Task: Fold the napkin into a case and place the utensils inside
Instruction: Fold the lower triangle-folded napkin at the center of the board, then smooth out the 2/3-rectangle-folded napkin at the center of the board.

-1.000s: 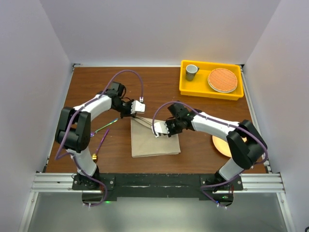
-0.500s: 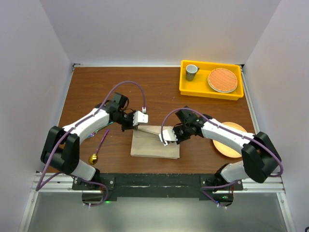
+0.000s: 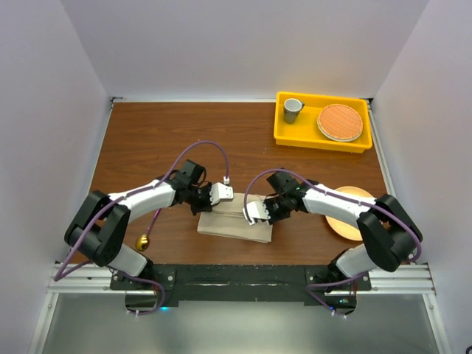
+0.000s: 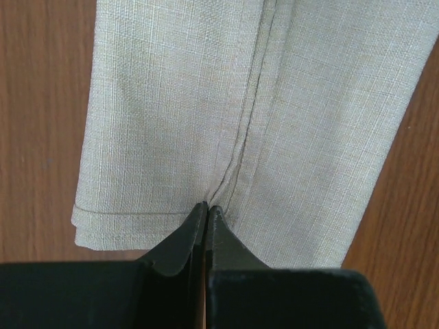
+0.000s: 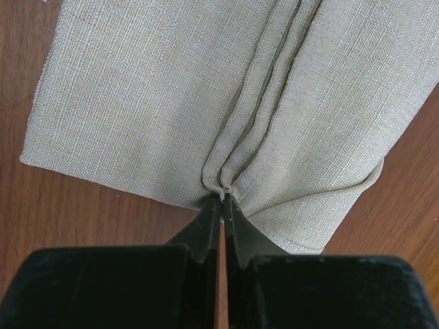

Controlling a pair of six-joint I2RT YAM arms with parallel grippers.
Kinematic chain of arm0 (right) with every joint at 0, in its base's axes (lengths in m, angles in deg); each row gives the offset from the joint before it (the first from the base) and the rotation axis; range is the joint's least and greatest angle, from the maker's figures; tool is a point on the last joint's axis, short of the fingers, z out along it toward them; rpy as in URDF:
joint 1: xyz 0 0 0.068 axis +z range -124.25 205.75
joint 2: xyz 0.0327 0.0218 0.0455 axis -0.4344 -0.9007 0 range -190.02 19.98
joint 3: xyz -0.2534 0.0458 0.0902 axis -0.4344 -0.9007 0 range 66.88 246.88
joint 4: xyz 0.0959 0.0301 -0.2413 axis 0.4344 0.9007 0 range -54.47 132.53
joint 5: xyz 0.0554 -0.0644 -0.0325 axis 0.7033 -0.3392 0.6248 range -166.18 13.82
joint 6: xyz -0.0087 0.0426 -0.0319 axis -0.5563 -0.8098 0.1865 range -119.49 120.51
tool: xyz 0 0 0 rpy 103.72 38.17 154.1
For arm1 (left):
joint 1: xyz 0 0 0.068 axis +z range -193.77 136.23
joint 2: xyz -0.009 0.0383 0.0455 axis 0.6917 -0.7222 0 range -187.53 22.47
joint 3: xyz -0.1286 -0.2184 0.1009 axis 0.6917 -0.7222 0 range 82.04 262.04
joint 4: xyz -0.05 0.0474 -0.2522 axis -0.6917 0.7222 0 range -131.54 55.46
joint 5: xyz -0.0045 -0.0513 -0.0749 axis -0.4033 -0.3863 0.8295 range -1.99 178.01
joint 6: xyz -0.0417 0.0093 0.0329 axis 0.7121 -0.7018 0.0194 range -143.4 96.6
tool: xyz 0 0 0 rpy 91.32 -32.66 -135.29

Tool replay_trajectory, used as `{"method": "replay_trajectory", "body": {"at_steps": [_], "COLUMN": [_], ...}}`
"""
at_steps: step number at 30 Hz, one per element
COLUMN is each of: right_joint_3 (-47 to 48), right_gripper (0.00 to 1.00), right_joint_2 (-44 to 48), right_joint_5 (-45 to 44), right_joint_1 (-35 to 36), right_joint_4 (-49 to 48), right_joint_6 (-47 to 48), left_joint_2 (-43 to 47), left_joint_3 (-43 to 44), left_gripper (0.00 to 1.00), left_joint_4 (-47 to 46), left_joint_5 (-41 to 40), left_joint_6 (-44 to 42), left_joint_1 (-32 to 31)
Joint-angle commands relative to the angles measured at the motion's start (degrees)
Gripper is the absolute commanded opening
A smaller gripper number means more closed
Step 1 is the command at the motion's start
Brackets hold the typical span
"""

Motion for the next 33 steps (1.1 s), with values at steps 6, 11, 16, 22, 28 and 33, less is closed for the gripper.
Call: {"method": "replay_trajectory", "body": {"at_steps": [6,11,16,22,28,33], "right_joint_3": [4.02,4.11,3.85,3.94,4.02,3.67], "right_gripper": [0.0,0.0,0.0,0.0,0.0,0.0], "right_joint_2": [1.52,1.87,0.99,0.38,0.2,0.29], "right_joint_5": [1.25,0.9,0.72,0.63,0.63,0.46], "right_joint_1": [-0.33,-0.42,-0.42,-0.33,-0.33,-0.33], "right_joint_4": [-0.33,-0.42,-1.03,-1.12,-1.03,-1.21], "right_joint_6": [-5.29,-4.94,-5.55,-5.2,-5.12,-5.12], "left_joint_2": [2.56,3.79,3.62,1.51,-0.95,-1.83], "left_joint_3": [4.12,4.66,3.51,2.55,2.02,0.44], "left_gripper": [0.02,0.16,0.39,0.49,0.49,0.49], "left_joint_4": [1.41,2.12,2.03,-1.13,-1.66,-0.79], "left_joint_5": [-4.42,-3.72,0.67,0.94,1.73,2.79], "left_joint_6": [-1.13,-4.73,-5.97,-6.23,-9.04,-11.24], "left_joint_1": [0.27,0.44,0.36,-0.08,-0.17,-0.17]}}
